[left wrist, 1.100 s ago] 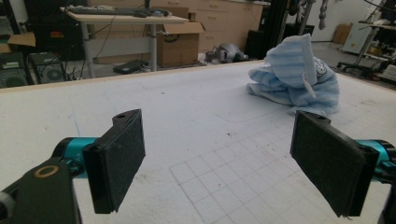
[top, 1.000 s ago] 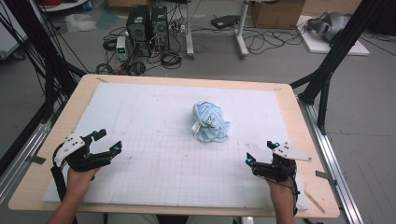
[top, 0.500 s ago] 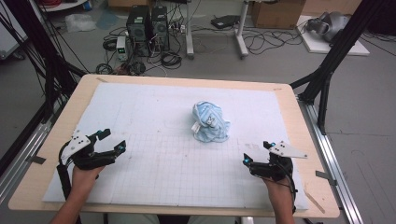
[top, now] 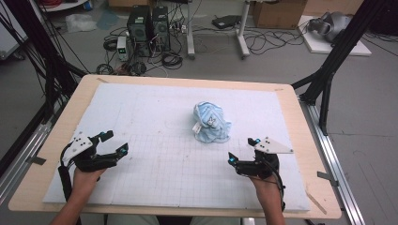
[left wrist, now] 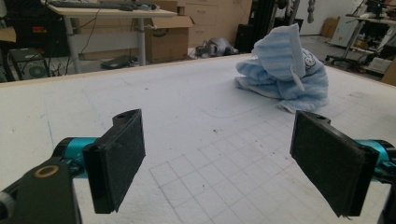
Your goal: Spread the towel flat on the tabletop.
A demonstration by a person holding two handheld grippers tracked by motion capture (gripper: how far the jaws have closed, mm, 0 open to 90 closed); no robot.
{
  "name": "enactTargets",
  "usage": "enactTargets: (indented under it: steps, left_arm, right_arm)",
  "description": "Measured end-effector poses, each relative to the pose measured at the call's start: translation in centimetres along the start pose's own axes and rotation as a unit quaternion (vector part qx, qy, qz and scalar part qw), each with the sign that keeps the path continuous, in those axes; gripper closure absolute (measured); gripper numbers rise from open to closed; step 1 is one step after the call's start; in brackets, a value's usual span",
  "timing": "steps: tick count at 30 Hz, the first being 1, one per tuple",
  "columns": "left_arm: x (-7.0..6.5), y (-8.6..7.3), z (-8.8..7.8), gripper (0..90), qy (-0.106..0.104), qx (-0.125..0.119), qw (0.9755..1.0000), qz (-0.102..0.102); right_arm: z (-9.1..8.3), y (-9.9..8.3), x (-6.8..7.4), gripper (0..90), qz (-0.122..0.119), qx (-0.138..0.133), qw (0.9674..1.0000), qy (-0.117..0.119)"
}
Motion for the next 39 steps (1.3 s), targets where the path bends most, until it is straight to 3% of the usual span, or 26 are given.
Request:
enactTargets:
  steps: [5,8,14,22,24,30,31,33,34,36,37,38,39]
  left_arm:
    - [0.3,0.0,-0.1,18.2,0.001,-0.002,1.0,-0.005]
    - [0.5,0.0,-0.1,18.1,0.001,-0.003,1.0,-0.008]
    - [0.6,0.1,0.1,18.2,-0.001,-0.005,0.9999,-0.009]
    - [0.5,0.0,0.2,18.2,-0.004,-0.004,0.9999,-0.01]
    - [0.6,0.0,0.2,18.3,-0.002,-0.004,0.9999,-0.011]
    - [0.6,0.1,0.2,18.2,-0.001,-0.006,0.9999,-0.013]
    - [0.6,0.1,0.2,18.3,-0.002,-0.006,0.9999,-0.012]
    - [0.6,0.1,0.2,18.3,-0.002,-0.005,0.9999,-0.013]
    - [0.6,0.1,0.2,18.3,-0.002,-0.005,0.9999,-0.013]
    - [0.6,0.1,0.1,18.3,-0.001,-0.005,0.9999,-0.013]
    - [0.7,0.1,0.1,18.3,-0.001,-0.006,0.9999,-0.014]
    - [0.7,0.1,0.1,18.3,0.001,-0.006,0.9999,-0.014]
    - [0.8,0.1,0.1,18.4,0.0,-0.006,0.9999,-0.015]
  right_arm:
    - [1.6,1.5,0.7,9.2,-0.02,0.013,0.9997,0.005]
    - [4.0,3.5,1.0,9.2,-0.022,0.021,0.9995,0.003]
    - [8.1,5.5,1.6,9.3,-0.064,0.064,0.9958,0.009]
    - [11.6,6.0,1.1,12.8,-0.075,0.1,0.9921,0.005]
    - [12.6,6.2,0.8,14.6,-0.09,0.115,0.9892,-0.005]
    - [14.2,6.3,-0.1,15.8,-0.105,0.142,0.9836,-0.036]
    - [14.9,6.2,-0.4,20.4,-0.119,0.156,0.9792,-0.049]
    - [15.4,5.9,-0.9,28.6,-0.124,0.177,0.9744,-0.063]
    - [15.4,5.9,-0.9,28.6,-0.124,0.177,0.9744,-0.063]
    - [15.5,5.7,-1.7,47.5,-0.118,0.186,0.9724,-0.078]
    - [15.5,5.7,-1.7,47.5,-0.118,0.186,0.9724,-0.078]
    - [15.4,5.7,-1.9,61.4,-0.111,0.186,0.9737,-0.072]
    - [15.4,5.6,-1.8,66.0,-0.108,0.188,0.9741,-0.066]
Point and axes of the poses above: each handheld gripper's, and its own axes: z roughly forward along the jaws, y roughly out of its top, x roughly to its left, the point moved 8 cm from there along z, roughly forward along the jaws, and after that the axes turned 4 degrees about y, right-handed, at the moved point
